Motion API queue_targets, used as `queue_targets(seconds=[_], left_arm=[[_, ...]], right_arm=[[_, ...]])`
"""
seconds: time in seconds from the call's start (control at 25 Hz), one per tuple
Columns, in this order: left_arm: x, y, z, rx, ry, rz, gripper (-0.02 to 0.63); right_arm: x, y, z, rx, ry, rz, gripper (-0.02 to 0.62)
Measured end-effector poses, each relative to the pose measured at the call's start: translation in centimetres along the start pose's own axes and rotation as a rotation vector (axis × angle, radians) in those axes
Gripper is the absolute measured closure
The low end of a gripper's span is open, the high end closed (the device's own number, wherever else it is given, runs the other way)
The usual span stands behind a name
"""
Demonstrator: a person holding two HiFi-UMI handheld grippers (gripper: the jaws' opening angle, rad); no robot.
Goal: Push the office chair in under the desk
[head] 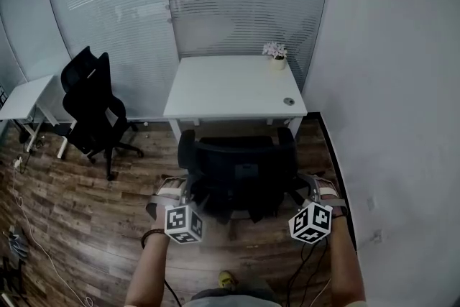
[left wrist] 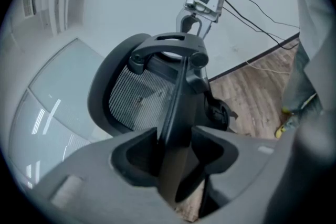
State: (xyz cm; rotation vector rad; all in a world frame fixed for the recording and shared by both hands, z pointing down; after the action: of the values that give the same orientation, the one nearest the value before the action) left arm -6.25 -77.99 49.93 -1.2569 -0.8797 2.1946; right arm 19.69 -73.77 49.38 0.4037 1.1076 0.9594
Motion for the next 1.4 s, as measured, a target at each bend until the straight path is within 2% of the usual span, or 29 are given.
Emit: queue_targets(seconds=[0.64, 1.16, 1.32, 1.4], left_arm=[[-6.3, 6.4, 2.2, 0.038, 0.019, -0.013, 0.398], [-6.4, 6.7, 2.7, 0.061, 0.021, -0.016, 0.387], [-6.2, 6.7, 2.5, 0.102, 0.001, -0.016, 0.369], [-5.9, 6.7, 2.5, 0.138, -0.015, -0.015, 0.367]], right_arm=[[-7.0, -5.5, -1.0, 0.005, -0.062, -0.015, 0.392], [-7.0, -5.2, -1.4, -0.007, -0.096, 0.010, 0.391], [-6.5, -5.3, -1.3, -0.024, -0.104, 0.012, 0.391], [-5.8, -5.7, -1.5, -0.084, -0.135, 0.027, 0.394]])
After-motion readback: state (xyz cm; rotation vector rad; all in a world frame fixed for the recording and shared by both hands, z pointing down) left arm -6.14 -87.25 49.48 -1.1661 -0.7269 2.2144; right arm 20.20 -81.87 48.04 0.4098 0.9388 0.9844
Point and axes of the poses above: the fingertips, and each gripper's own axes: x backward along the fingers, y to its left, z out of its underside, the point moved 6 cm from there along x, backward along the fingers, and after that the axes turned 1 degree about z, right-handed, at the moved point
